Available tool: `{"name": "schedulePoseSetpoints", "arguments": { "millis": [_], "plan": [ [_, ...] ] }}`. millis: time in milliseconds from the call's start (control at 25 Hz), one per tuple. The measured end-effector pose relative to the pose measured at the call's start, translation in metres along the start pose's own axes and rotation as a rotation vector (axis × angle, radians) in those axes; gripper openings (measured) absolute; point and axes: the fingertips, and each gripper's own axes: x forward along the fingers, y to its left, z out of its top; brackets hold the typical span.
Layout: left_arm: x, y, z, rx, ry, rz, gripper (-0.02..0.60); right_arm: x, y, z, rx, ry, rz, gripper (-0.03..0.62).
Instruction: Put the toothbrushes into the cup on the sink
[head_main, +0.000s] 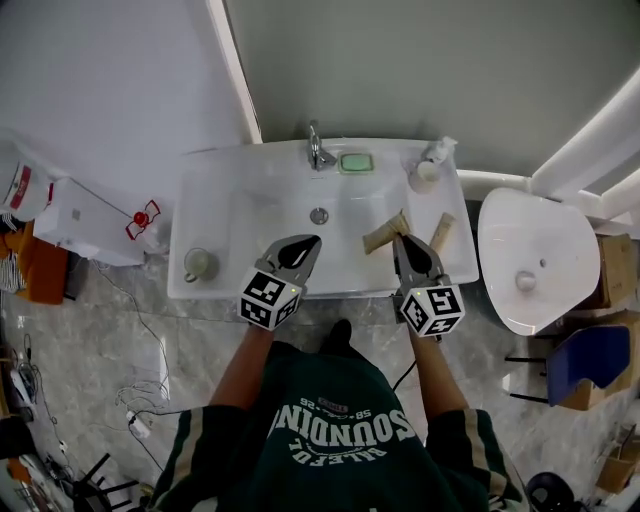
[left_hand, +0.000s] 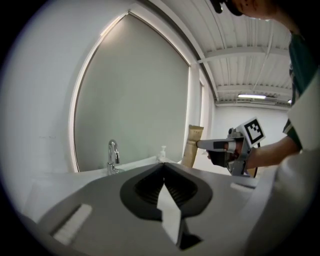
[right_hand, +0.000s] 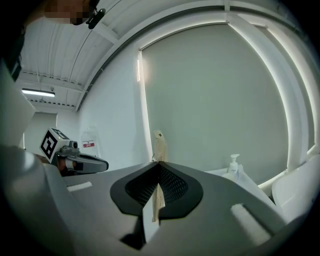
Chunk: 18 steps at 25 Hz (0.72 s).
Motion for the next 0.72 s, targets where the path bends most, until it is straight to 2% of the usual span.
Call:
{"name": "schedulePoseSetpoints", "arguments": {
  "millis": [560,720],
  "plan": [
    [0.032,0.029,-0.001,-0.039,-0.007,0.041,0.051,0.040,-0.015,-0.014,0.006,0.043,0.045,0.005],
    [0.048,0.031,-0.003,-0.053,-0.003,0.040,0.051,0.045,-0.033,-0.018,0.005,0.056,0.036,0.005]
  ]
}}
